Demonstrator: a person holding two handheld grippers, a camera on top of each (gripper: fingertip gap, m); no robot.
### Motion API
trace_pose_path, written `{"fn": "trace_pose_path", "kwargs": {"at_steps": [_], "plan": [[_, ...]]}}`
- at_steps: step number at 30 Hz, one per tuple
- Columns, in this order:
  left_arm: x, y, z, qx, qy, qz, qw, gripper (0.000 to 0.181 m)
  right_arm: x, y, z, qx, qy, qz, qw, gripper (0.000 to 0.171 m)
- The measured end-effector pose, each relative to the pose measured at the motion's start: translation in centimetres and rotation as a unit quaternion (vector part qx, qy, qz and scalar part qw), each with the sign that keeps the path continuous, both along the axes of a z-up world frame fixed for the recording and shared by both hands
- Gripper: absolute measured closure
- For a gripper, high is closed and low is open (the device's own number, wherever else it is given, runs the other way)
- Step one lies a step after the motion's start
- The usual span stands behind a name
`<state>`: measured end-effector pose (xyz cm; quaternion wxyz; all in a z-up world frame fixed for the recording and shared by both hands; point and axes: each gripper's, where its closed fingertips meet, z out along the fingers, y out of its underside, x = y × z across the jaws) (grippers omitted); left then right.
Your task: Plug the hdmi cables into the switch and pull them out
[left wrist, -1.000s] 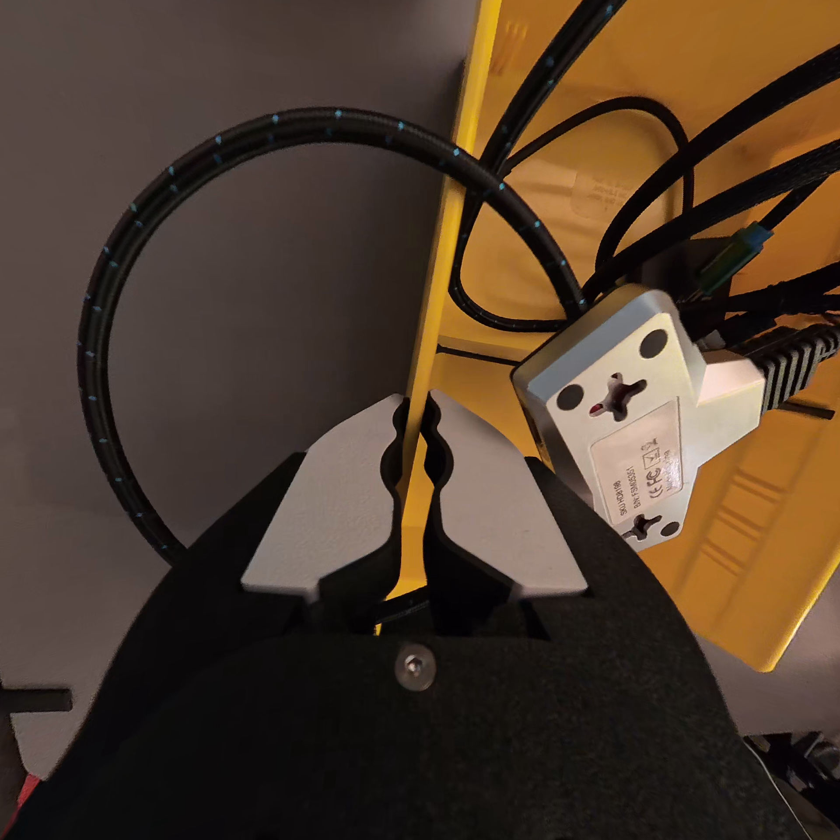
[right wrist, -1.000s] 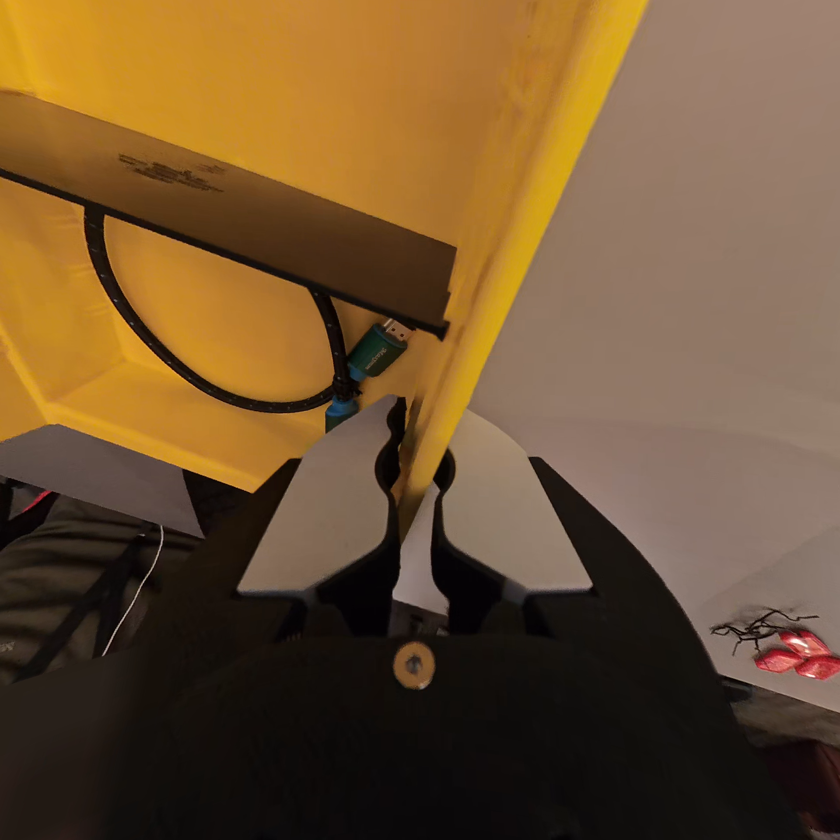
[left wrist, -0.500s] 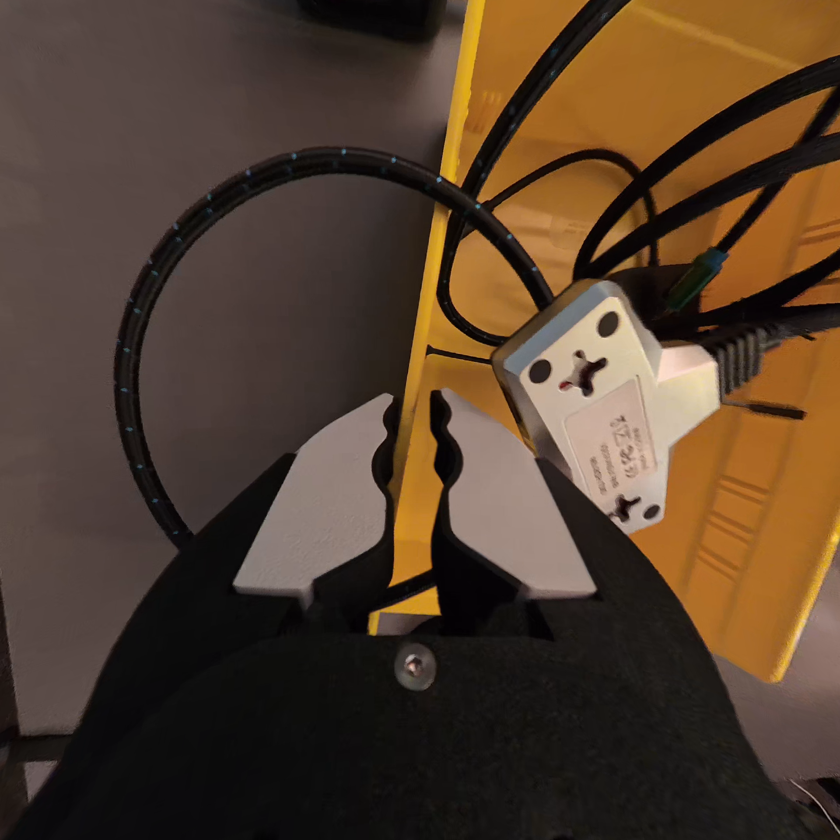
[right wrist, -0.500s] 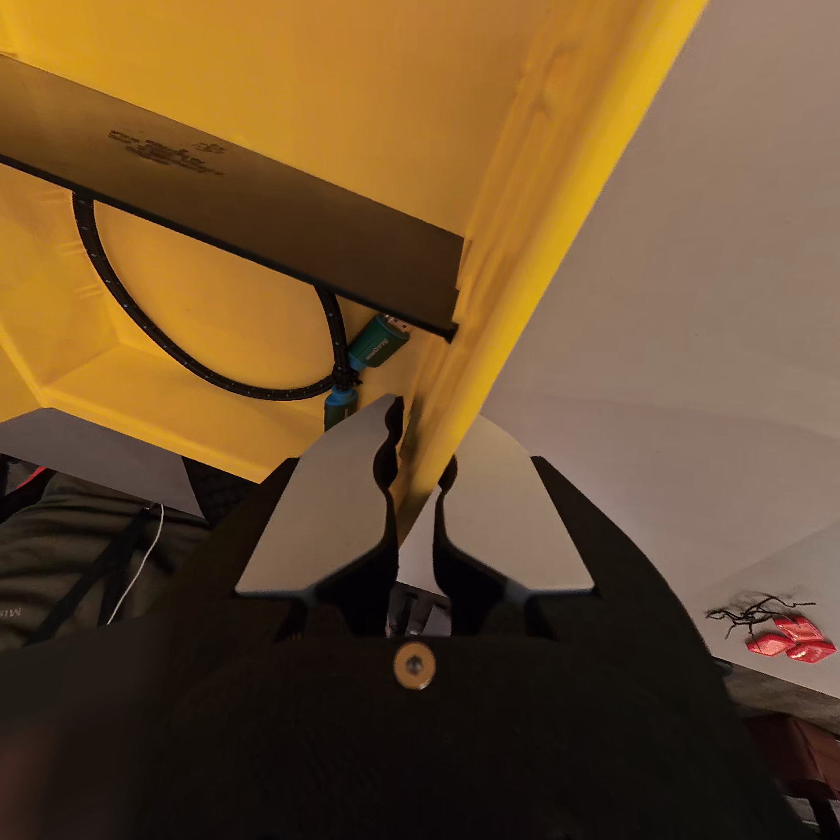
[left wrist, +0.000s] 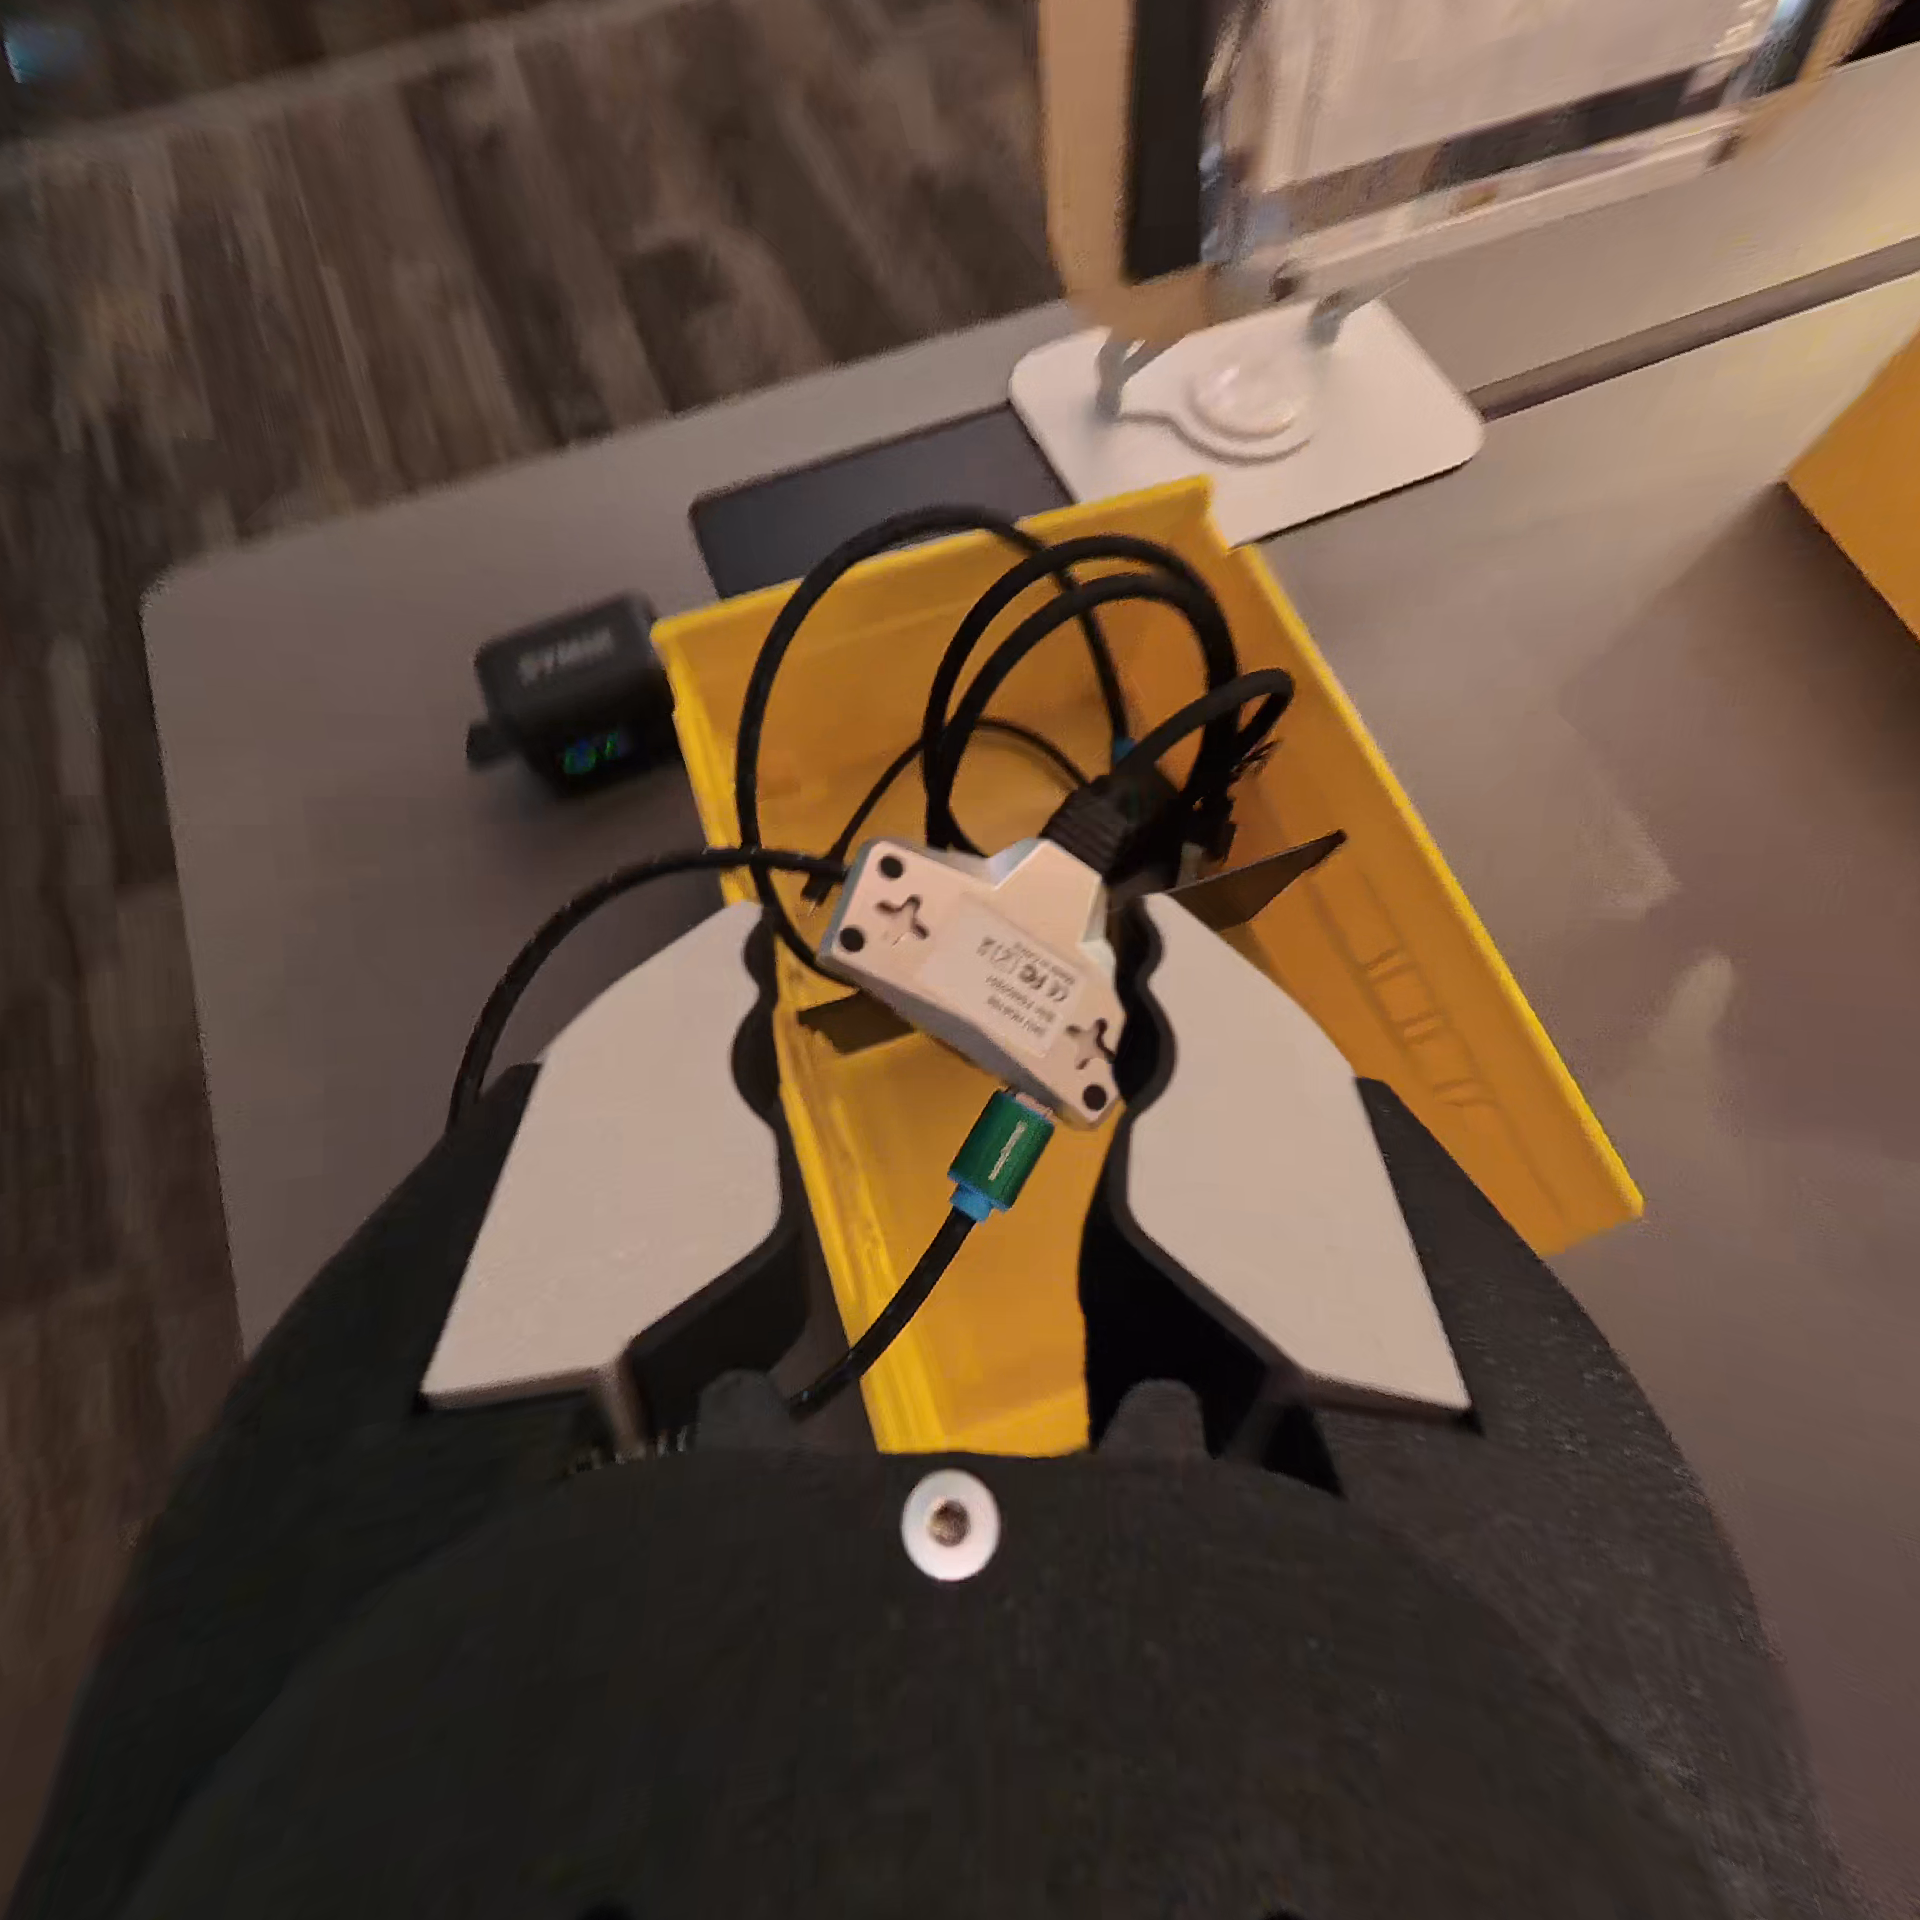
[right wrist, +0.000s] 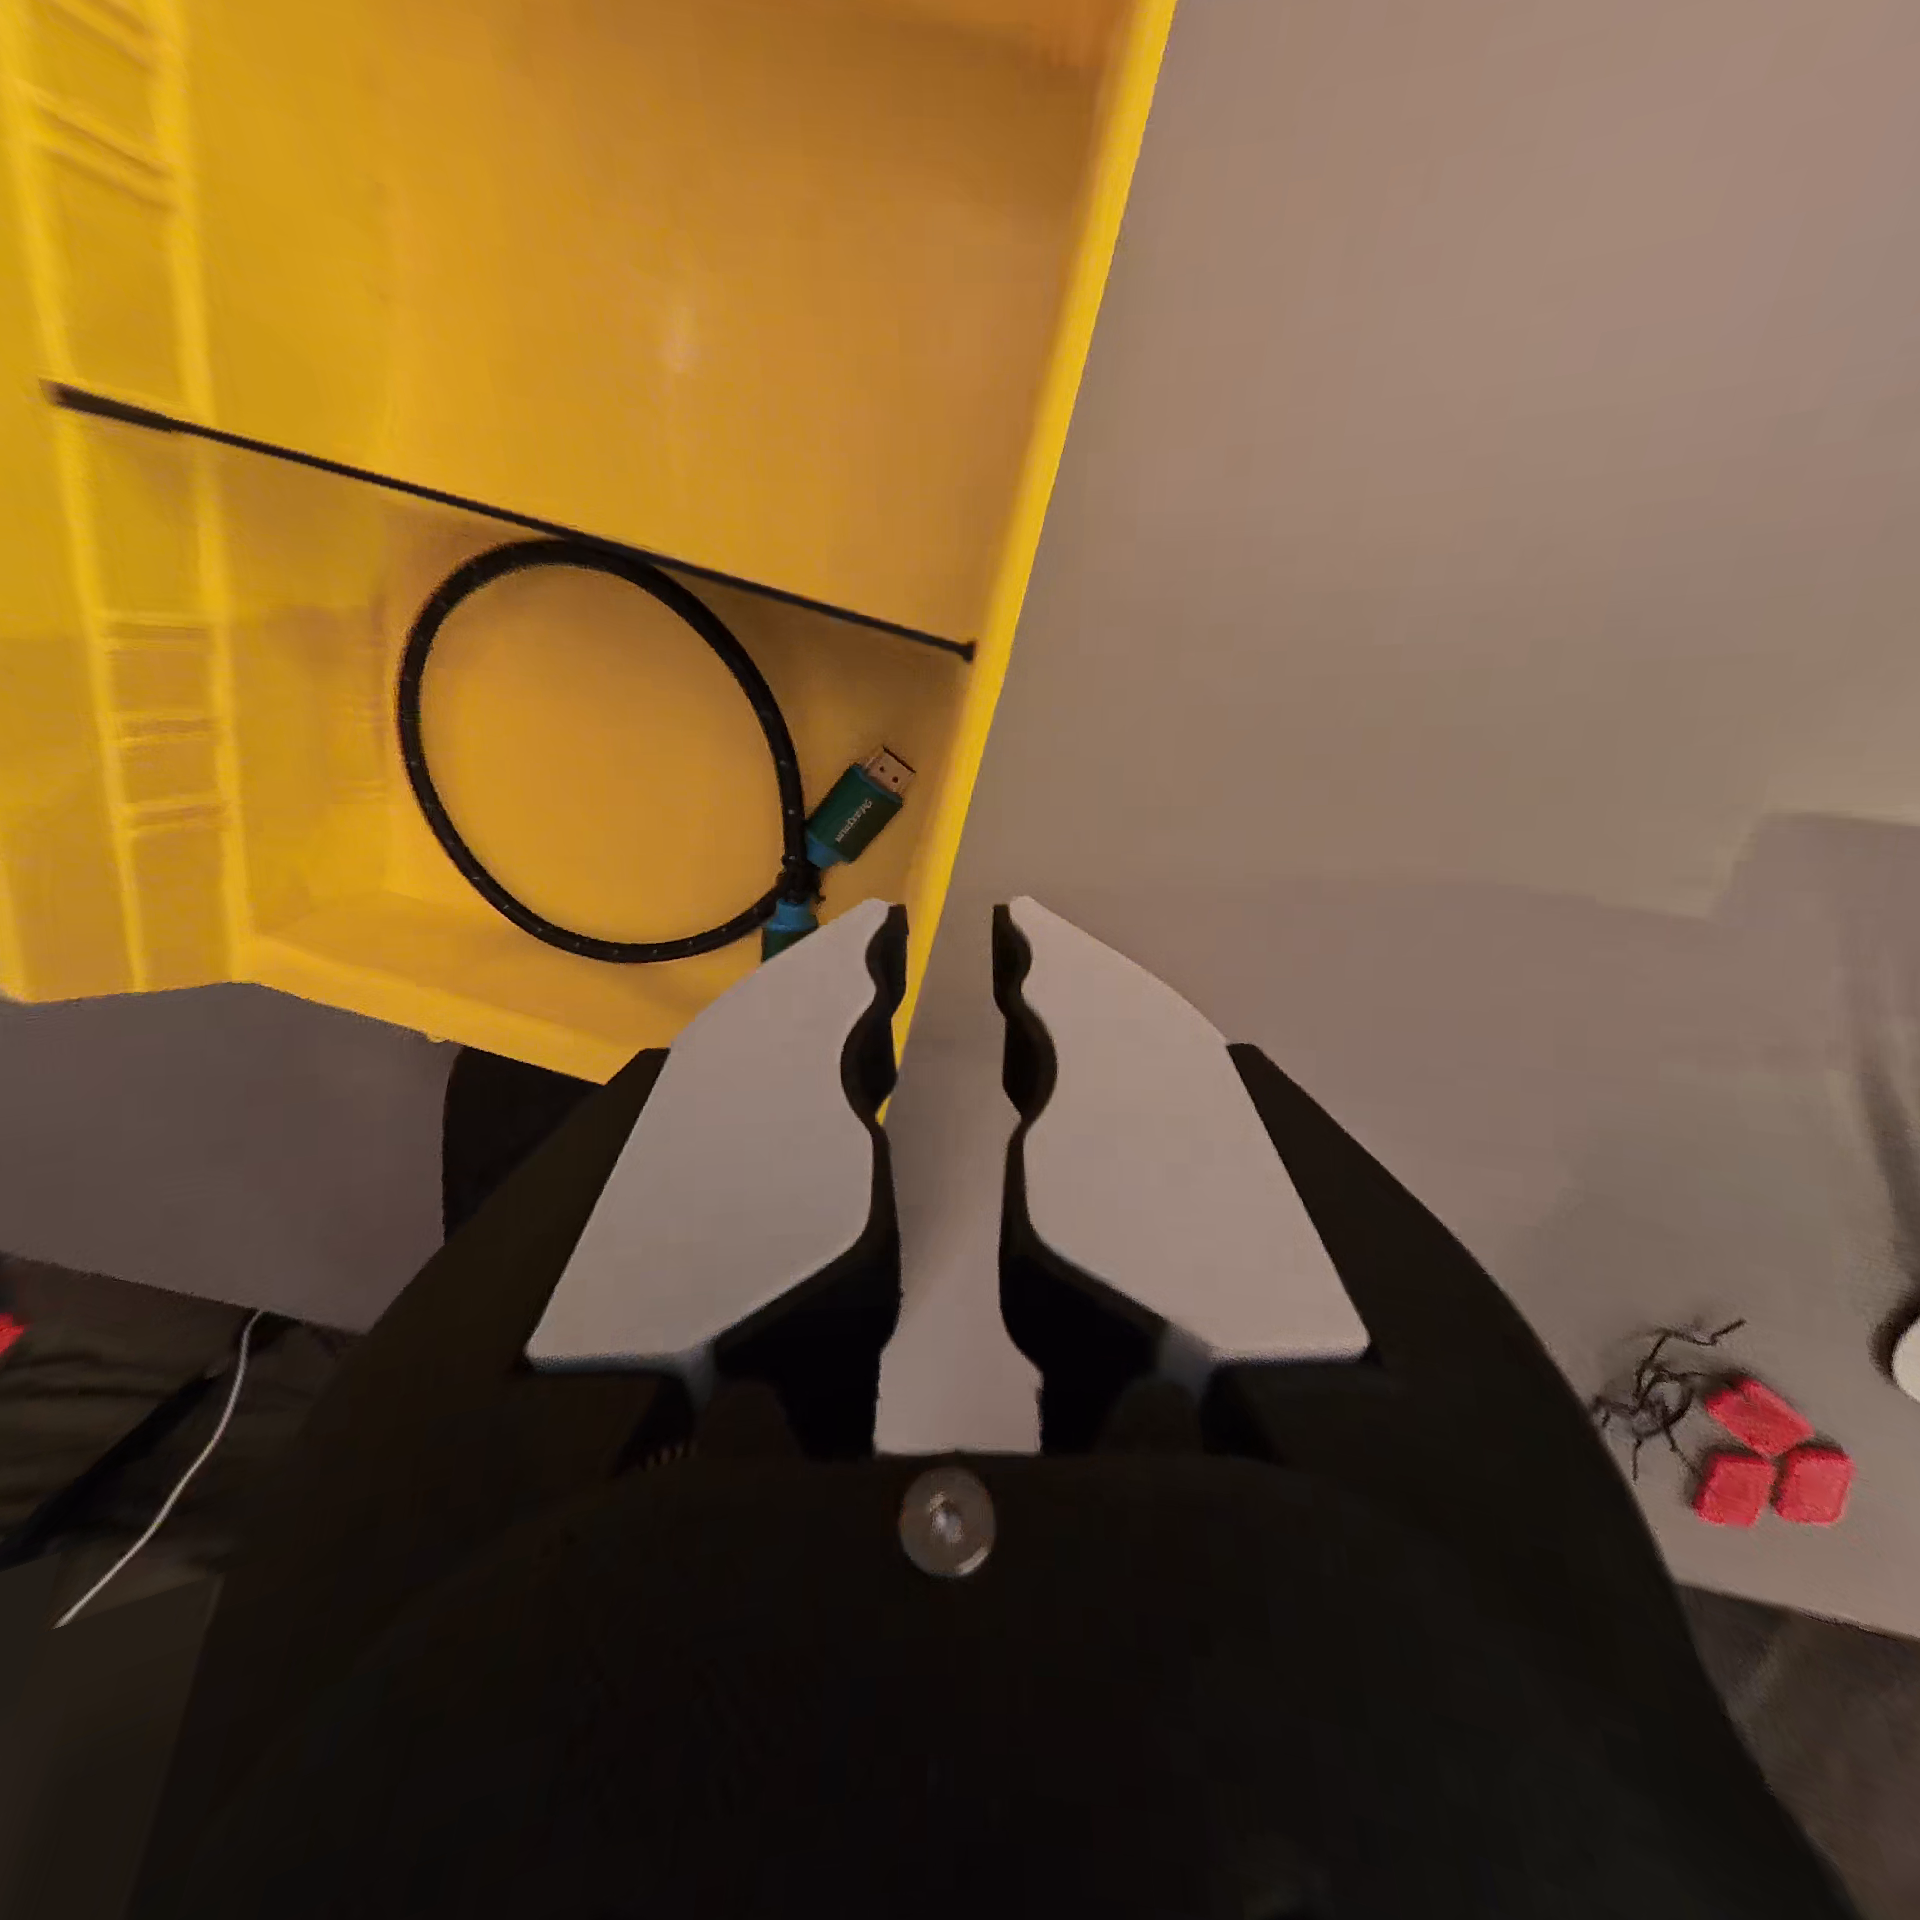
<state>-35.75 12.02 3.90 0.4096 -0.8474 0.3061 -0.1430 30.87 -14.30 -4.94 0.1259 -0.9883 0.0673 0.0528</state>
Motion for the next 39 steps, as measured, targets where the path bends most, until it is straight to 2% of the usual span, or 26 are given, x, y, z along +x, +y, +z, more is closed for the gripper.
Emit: {"fn": "trace_pose_path", "kwargs": {"at_steps": [5,6,8,10,12,13,14,15,17,19,22,26,29,31,35,39], "plan": [[1.5,-2.6,-1.1,0.107,0.031,-0.049,0.993,0.104,-1.6,0.5,6.7,0.161,-0.044,0.032,0.985,0.154],[1.7,-3.1,-1.6,0.128,0.047,-0.055,0.989,0.102,-2.3,0.8,8.5,0.208,-0.055,0.043,0.976,0.154],[2.1,-4.2,-2.7,0.185,0.099,-0.071,0.975,0.109,-4.3,1.8,12.8,0.318,-0.07,0.071,0.943,0.154],[2.1,-4.8,-3.2,0.271,0.177,-0.073,0.943,0.112,-7.2,2.5,17.7,0.443,-0.078,0.108,0.886,0.151],[1.8,-4.8,-3.1,0.36,0.248,-0.063,0.897,0.113,-10.2,2.5,21.9,0.558,-0.086,0.142,0.813,0.135],[2.0,-4.9,-3.5,0.38,0.275,-0.068,0.881,0.113,-11.4,2.3,23.4,0.61,-0.099,0.154,0.771,0.123],[2.2,-4.8,-4.1,0.38,0.295,-0.074,0.873,0.109,-12.5,2.2,25.1,0.657,-0.122,0.163,0.725,0.12],[2.3,-4.5,-5.0,0.364,0.308,-0.078,0.876,0.101,-13.3,2.3,26.0,0.675,-0.143,0.168,0.704,0.121],[2.6,-4.0,-6.5,0.325,0.323,-0.086,0.885,0.092,-14.4,3.0,26.7,0.674,-0.159,0.166,0.702,0.121],[2.6,-3.5,-7.4,0.317,0.36,-0.096,0.872,0.089,-15.7,3.7,27.4,0.677,-0.15,0.168,0.7,0.121],[2.7,-2.7,-8.2,0.318,0.422,-0.101,0.843,0.091,-17.2,4.7,27.4,0.675,-0.111,0.177,0.707,0.12],[3.0,-1.6,-8.3,0.347,0.518,-0.084,0.777,0.096,-17.5,5.9,25.7,0.685,-0.07,0.173,0.704,0.121],[3.0,-0.9,-8.4,0.343,0.562,-0.056,0.751,0.096,-16.3,7.1,24.2,0.657,-0.053,0.167,0.733,0.121],[2.5,-0.4,-8.3,0.332,0.583,-0.03,0.741,0.098,-15.4,7.2,23.8,0.653,-0.057,0.159,0.739,0.121],[1.6,0.2,-8.9,0.305,0.594,-0.006,0.745,0.11,-14.2,6.2,24.4,0.663,-0.053,0.149,0.732,0.121],[1.8,0.1,-8.9,0.323,0.609,-0.027,0.724,0.142,-13.8,5.3,25.0,0.677,-0.035,0.145,0.721,0.121]]}}
